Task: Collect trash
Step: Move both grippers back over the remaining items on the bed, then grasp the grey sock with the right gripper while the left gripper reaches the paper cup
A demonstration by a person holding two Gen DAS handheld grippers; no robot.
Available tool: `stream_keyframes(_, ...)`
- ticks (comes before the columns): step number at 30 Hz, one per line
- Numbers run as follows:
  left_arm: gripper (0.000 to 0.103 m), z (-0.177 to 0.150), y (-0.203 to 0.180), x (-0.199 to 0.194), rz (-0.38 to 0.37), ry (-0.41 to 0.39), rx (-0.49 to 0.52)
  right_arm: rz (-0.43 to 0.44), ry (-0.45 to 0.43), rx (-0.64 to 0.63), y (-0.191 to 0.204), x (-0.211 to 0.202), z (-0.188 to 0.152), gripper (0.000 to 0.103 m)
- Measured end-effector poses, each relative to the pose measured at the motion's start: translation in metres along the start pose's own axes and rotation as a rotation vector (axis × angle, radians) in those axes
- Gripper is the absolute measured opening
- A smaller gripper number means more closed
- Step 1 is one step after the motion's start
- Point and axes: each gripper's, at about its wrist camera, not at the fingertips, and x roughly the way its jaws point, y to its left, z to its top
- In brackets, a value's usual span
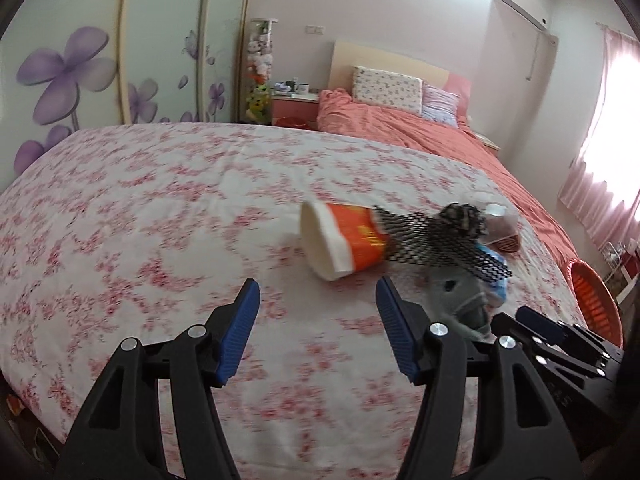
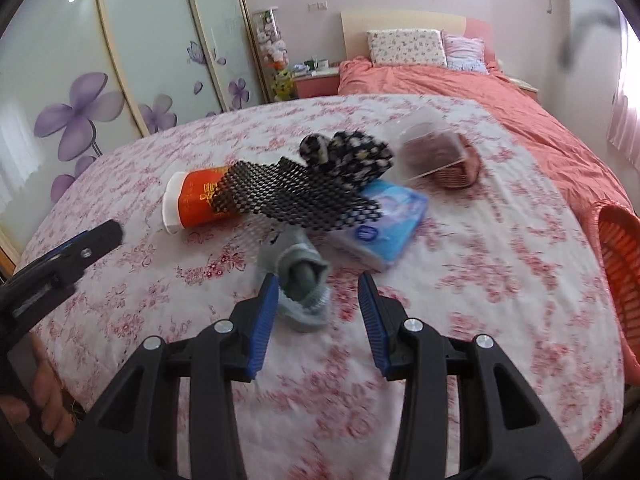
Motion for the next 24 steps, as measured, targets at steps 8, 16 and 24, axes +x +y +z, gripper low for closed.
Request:
stream_keyframes(8, 0.06, 0.0, 0.026, 0.004, -0.008, 0.02, -0.058, -0.025, 0.052, -0.038, 0.019, 0.033, 0.014, 0.041)
stream_keyframes(16, 0.06, 0.0, 0.024, 0.012, -0.031, 0.036, -0.055, 0.005, 0.063, -0.046, 0.014, 0.026, 0.013, 0.012)
stream_keyframes(24, 0.06, 0.002, 0.009, 0.021, -0.062, 0.061, -0.036, 0.022, -0.015, -0.06, 0.003, -0.019, 0.014, 0.012)
